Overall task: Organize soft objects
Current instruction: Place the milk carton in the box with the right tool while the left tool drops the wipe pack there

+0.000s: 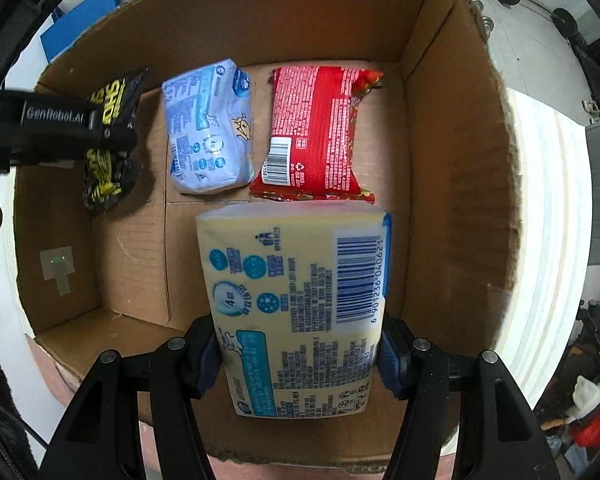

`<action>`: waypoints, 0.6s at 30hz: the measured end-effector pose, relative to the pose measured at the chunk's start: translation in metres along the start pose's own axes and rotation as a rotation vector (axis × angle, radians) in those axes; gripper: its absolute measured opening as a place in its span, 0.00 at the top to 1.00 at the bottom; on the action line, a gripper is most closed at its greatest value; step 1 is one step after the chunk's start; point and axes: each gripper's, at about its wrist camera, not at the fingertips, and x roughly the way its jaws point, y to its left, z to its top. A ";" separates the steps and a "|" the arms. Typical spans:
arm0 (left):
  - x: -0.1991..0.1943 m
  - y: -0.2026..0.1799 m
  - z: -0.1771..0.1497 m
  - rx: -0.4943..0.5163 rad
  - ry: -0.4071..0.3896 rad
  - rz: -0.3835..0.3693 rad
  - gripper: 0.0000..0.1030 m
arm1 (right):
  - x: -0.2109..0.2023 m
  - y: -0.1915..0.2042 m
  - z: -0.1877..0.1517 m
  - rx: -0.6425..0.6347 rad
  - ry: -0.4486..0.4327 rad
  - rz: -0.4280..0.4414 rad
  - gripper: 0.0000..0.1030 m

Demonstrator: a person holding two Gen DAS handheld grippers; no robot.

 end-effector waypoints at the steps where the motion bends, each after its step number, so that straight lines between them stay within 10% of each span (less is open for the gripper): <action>1: 0.000 -0.003 0.000 0.004 0.007 0.015 0.59 | 0.002 0.000 0.001 0.004 0.004 -0.007 0.36; 8: -0.015 0.010 -0.002 -0.051 -0.002 -0.035 0.51 | 0.003 0.005 0.009 0.017 0.027 0.001 0.23; 13: -0.041 0.017 -0.025 -0.067 -0.089 -0.061 0.15 | -0.018 0.007 0.009 0.011 -0.001 -0.001 0.17; 18: -0.059 0.023 -0.065 -0.092 -0.157 -0.088 0.04 | -0.036 0.013 0.000 -0.015 -0.053 -0.025 0.00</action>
